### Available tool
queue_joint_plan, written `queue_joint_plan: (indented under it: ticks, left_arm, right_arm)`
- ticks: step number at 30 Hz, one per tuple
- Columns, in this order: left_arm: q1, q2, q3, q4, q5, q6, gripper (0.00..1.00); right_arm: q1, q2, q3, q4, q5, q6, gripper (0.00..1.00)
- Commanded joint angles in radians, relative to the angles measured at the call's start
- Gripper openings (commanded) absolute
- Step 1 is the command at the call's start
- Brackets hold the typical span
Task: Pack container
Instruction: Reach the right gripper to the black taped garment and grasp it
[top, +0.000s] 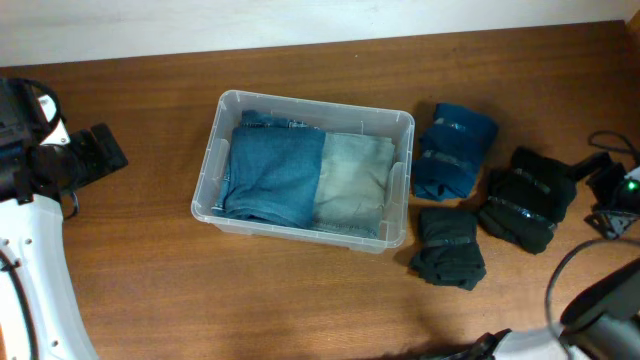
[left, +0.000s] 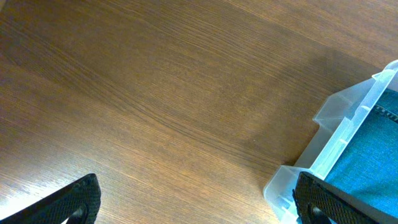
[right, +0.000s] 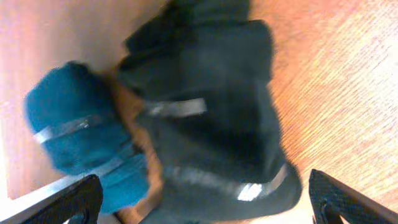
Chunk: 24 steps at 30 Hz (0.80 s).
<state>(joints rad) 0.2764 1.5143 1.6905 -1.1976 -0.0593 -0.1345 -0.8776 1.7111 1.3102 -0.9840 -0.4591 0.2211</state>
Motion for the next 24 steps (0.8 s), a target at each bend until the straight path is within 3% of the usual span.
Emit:
queue_joint_plan:
  ticks: [1, 9, 17, 19, 21, 24]
  left_arm:
    - [0.003, 0.002, -0.003, -0.001, 0.003, 0.0, 1.0]
    - [0.003, 0.002, -0.003, 0.0, 0.003, 0.0, 1.0]
    - [0.003, 0.002, -0.003, 0.0, 0.003, 0.0, 1.0]
    - [0.003, 0.002, -0.003, 0.0, 0.003, 0.0, 1.0]
    - [0.003, 0.002, -0.003, 0.0, 0.003, 0.001, 1.0]
    - [0.003, 0.002, -0.003, 0.0, 0.003, 0.0, 1.0]
  right_arm:
    - [-0.006, 0.077, 0.012, 0.01, -0.028, -0.055, 0.99]
    - [0.024, 0.223, 0.012, 0.027, -0.039, -0.091, 0.98]
    - [0.056, 0.236, 0.012, 0.045, -0.066, -0.126, 0.68]
    - [0.063, 0.236, 0.012, 0.056, -0.067, -0.132, 0.69]
    - [0.072, 0.238, 0.005, 0.082, -0.064, -0.132, 0.81]
    - [0.074, 0.251, -0.027, 0.127, -0.062, -0.131, 0.86]
